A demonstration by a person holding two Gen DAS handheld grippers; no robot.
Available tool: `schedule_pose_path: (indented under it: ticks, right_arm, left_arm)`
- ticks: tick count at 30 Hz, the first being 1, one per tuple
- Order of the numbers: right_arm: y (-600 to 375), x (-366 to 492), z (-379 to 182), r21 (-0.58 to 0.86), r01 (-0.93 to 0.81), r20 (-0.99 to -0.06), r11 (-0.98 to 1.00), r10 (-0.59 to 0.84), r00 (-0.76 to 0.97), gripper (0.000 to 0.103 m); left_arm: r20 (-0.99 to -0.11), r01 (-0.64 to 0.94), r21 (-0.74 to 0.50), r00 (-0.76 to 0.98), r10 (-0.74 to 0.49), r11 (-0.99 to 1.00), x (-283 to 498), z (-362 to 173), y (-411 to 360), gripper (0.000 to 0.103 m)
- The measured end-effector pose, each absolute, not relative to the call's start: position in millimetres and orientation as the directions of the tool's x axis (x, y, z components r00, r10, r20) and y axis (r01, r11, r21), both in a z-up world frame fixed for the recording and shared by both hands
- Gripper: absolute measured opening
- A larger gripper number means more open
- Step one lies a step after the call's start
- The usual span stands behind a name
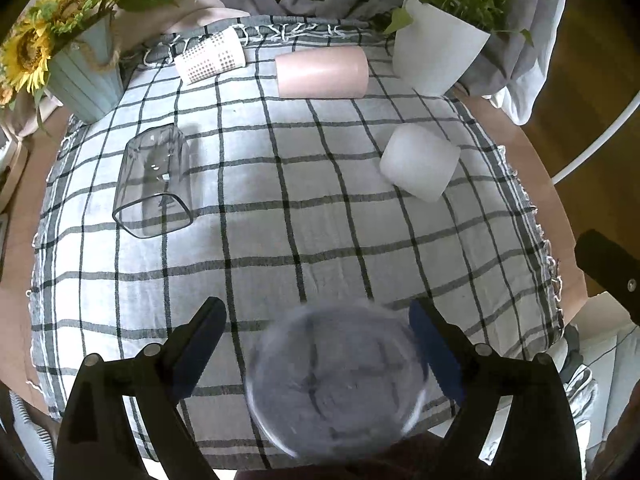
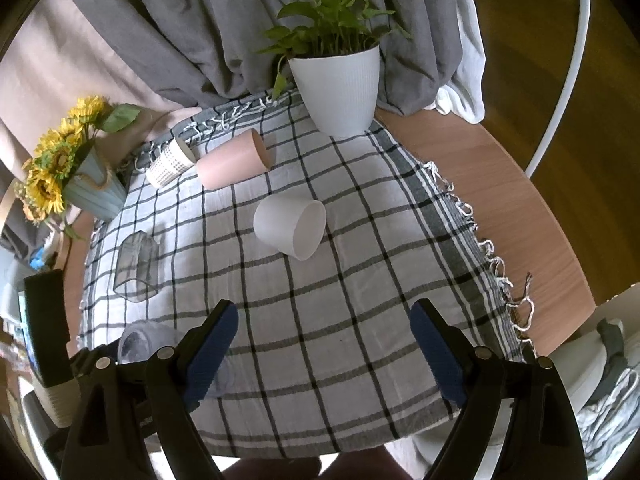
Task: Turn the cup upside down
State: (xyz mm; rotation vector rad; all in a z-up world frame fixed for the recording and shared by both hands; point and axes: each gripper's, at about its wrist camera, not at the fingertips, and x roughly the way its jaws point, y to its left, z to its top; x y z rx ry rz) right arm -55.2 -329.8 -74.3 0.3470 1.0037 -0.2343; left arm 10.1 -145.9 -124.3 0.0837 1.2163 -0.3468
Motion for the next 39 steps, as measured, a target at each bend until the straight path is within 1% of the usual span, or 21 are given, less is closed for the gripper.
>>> schedule_pose_path:
  ticks: [9, 14, 15, 17, 19, 22, 25, 30, 34, 39]
  right_arm:
    - [-321, -62, -62, 0.156, 0.362, -0.84, 0.919, -0.07, 0.538, 0.088]
    - [-316, -73, -44, 0.148, 0.373, -0.814, 0.916, -0.102, 0.572, 0.088]
    - [-314, -76, -38, 0.146, 0.371, -0.803, 0.917, -0.11, 0.586, 0.088]
    - [-311, -82, -26, 0.143, 0.367, -0.777, 0.919, -0.125, 0.617, 0.095]
    - [-307, -86, -15, 0.136, 0.361, -0.751, 0.922, -0.141, 0.645, 0.097]
    - [-298, -91, -3, 0.137, 0.335, -0.721, 0.932, -0.138, 0.679, 0.098]
    - [-285, -91, 4, 0.147, 0.302, -0.701, 0.942, -0.116, 0.704, 0.098]
    - [-263, -90, 5, 0.174, 0.233, -0.695, 0.957, -0.048, 0.717, 0.098]
    - [-242, -89, 2, 0.172, 0.174, -0.701, 0.97, -0.003, 0.713, 0.098]
    - [-219, -93, 0, 0.163, 0.127, -0.698, 0.978, 0.023, 0.715, 0.098]
  left_arm:
    - [-0.915, 0.327, -0.145, 0.314, -0.252, 0.934, 10, -118, -141, 0.094]
    - [-0.889, 0.337, -0.136, 0.374, -0.265, 0.932, 2, -93, -134, 0.094]
    - [-0.878, 0.334, -0.123, 0.401, -0.259, 0.935, -1, -85, -132, 0.094]
    - [-0.856, 0.319, -0.084, 0.462, -0.233, 0.944, -8, -69, -125, 0.099]
    - [-0.828, 0.284, -0.042, 0.527, -0.193, 0.958, -14, -52, -114, 0.1]
    - [-0.799, 0.237, -0.022, 0.579, -0.16, 0.971, -19, -36, -97, 0.103]
    - [-0.776, 0.179, -0.001, 0.62, -0.114, 0.984, -24, -23, -74, 0.103]
    - [-0.761, 0.118, 0.043, 0.647, -0.044, 0.992, -33, -15, -49, 0.103]
    - [-0.766, 0.105, 0.055, 0.642, -0.026, 0.993, -40, -14, -34, 0.103]
    - [-0.745, 0.087, 0.09, 0.667, 0.009, 0.992, -49, -8, -18, 0.103]
